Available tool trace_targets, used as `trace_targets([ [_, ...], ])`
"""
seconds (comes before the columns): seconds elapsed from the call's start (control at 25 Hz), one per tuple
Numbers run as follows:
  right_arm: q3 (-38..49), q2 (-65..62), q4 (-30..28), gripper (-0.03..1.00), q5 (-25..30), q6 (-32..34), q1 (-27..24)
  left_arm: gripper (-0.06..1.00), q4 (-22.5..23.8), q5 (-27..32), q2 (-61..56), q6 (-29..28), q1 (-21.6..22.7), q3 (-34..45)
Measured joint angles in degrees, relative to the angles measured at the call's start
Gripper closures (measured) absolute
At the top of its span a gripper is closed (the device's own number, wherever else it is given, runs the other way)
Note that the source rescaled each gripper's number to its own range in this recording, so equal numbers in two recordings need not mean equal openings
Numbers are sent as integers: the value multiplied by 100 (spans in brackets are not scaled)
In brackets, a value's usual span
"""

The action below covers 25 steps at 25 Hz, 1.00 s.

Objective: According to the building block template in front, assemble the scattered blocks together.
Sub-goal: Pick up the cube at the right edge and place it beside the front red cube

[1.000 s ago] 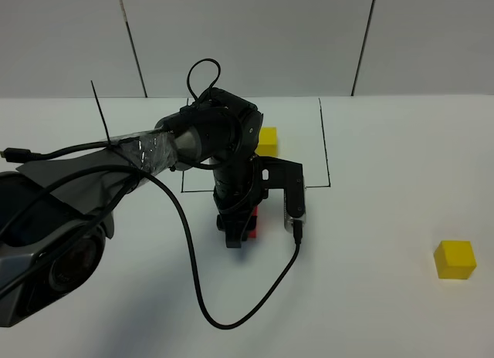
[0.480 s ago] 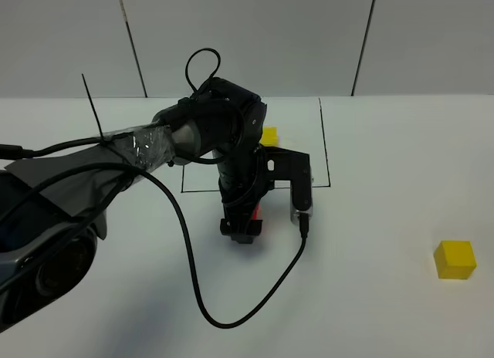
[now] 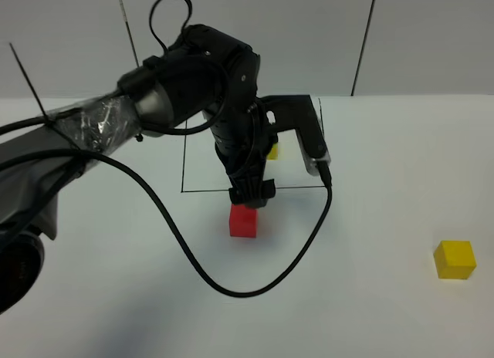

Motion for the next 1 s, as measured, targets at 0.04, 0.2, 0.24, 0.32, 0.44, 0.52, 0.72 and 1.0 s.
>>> trace_targets([
  [0.04, 0, 0, 0, 18, 0, 0, 0, -5, 19, 11, -59, -169, 66, 0],
  [0.2, 0, 0, 0, 18, 0, 0, 0, -4, 51, 15, -213, -950, 543, 0],
  [0.24, 0, 0, 0, 18, 0, 0, 0, -3, 57, 15, -239, -1161, 703, 0],
  [0.32, 0, 0, 0, 18, 0, 0, 0, -2, 63, 23, -316, -1498, 1001, 0],
  [0.44, 0, 0, 0, 18, 0, 0, 0, -1, 71, 103, -454, -1899, 1449, 0],
  [0.52, 0, 0, 0, 18, 0, 0, 0, -1, 65, 192, -574, -2075, 1703, 22],
  [0.72, 0, 0, 0, 18, 0, 0, 0, 2, -13, 144, -1062, -2239, 2378, 452],
  [1.0, 0, 0, 0, 18, 0, 0, 0, 4, -41, -808, -2361, -2391, 3224, 1824],
])
